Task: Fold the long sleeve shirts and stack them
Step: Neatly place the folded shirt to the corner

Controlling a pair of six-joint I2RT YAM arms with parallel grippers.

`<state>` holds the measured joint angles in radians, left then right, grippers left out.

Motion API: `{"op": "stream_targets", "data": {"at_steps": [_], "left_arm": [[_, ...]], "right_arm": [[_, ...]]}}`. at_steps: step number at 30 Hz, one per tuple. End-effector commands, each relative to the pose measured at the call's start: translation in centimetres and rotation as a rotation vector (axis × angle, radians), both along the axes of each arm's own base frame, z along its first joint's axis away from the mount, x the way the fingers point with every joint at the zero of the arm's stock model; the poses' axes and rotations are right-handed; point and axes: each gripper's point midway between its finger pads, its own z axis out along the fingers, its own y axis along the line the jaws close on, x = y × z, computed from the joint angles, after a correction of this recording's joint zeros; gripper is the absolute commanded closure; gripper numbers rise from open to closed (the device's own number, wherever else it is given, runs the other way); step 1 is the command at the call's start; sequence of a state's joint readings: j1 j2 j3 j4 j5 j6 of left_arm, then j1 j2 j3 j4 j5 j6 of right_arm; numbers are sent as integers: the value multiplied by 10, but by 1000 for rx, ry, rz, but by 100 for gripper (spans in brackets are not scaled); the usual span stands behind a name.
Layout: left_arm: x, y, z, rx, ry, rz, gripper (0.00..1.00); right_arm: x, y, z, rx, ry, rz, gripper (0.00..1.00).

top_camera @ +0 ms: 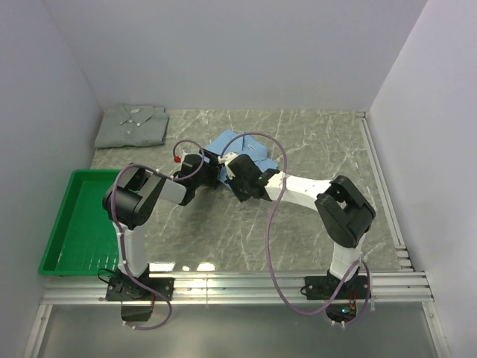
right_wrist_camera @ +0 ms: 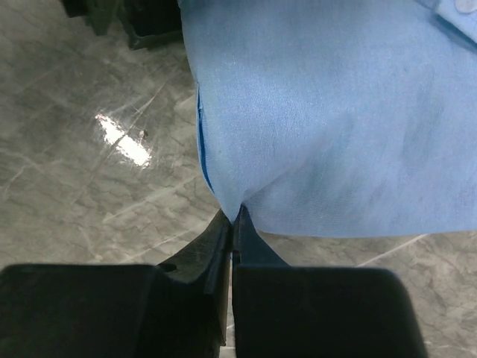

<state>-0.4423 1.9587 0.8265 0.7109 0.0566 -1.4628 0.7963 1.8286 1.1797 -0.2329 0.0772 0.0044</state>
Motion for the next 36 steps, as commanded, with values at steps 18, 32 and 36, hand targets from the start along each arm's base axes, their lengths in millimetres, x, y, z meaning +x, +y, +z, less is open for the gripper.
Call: {"op": "stream_targets", "data": {"at_steps": [18, 32, 36], "left_arm": [[11, 0, -14, 213, -71, -127, 100], [76, 53, 34, 536, -248, -182, 100], [96, 67, 40, 633, -260, -205, 99]], "right_arm": [[-3, -10, 105, 186, -138, -92, 55], [-32, -104, 175, 294, -310, -340, 27], [-38, -119, 172, 289, -322, -366, 25]]}}
